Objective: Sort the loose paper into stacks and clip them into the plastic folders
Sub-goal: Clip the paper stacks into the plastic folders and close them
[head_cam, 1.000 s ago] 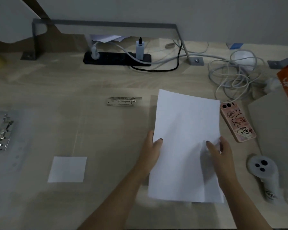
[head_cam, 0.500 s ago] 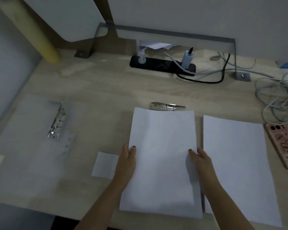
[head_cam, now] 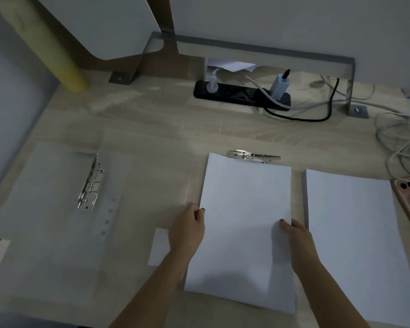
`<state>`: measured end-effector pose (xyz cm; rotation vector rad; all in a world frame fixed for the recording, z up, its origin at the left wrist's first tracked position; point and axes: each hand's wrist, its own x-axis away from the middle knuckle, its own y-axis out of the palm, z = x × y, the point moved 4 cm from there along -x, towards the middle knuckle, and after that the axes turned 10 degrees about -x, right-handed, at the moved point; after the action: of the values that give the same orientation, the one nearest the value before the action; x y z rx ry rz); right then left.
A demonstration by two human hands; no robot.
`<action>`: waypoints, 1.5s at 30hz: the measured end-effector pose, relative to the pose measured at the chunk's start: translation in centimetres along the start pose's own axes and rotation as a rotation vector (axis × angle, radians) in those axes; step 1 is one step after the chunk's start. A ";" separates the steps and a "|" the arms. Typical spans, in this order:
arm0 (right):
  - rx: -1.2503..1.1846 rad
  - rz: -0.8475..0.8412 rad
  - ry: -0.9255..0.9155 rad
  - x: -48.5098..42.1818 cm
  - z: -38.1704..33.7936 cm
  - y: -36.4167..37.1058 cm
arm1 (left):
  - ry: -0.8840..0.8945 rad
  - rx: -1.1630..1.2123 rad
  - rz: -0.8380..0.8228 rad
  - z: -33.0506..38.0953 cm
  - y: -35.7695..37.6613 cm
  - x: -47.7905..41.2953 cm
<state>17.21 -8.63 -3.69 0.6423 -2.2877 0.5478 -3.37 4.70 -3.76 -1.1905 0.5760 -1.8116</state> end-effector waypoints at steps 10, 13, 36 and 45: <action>-0.075 0.016 -0.040 0.5 -0.3 0.5 | 0.026 -0.032 0.035 0.3 -0.6 -1.0; -0.056 0.013 -0.044 0.1 -0.6 0.7 | 0.018 -0.025 0.042 0.2 -0.8 -1.0; 0.140 0.016 -0.114 -0.9 -1.0 1.1 | 0.040 -0.140 0.080 0.4 -0.7 -0.9; 0.209 0.064 -0.164 -0.8 -1.3 1.3 | 0.081 -0.335 0.145 0.8 -0.5 -0.9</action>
<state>17.65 -6.66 -3.63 0.7406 -2.4307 0.7993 -2.70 5.83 -3.47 -1.2611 1.0175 -1.6883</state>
